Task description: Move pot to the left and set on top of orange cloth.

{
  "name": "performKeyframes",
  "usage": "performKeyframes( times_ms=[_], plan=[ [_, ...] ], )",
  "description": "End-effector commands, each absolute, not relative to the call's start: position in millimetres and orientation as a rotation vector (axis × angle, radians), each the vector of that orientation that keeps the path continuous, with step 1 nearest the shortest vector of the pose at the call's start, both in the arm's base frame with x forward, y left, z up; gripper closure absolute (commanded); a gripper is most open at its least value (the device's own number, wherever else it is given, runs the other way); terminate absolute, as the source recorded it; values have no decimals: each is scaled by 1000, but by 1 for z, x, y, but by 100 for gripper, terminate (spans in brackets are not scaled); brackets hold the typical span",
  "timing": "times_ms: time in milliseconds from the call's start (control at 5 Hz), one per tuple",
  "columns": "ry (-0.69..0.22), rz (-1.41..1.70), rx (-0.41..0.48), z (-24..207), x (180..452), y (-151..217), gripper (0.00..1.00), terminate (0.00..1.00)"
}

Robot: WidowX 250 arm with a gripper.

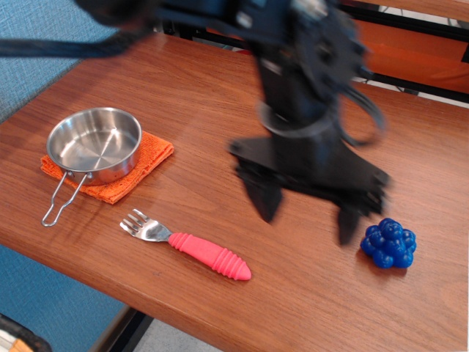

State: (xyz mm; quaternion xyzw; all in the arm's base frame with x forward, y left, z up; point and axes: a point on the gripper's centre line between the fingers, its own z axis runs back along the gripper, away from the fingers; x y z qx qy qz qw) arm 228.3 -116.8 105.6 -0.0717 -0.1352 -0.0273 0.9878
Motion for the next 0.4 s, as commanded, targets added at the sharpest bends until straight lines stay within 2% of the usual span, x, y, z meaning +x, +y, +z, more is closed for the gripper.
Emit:
performKeyframes(
  times_ms=[0,200],
  plan=[
    [-328,-231,-128,111,203,-147,0,0],
    [-328,-231,-128,111,203,-147,0,100]
  ],
)
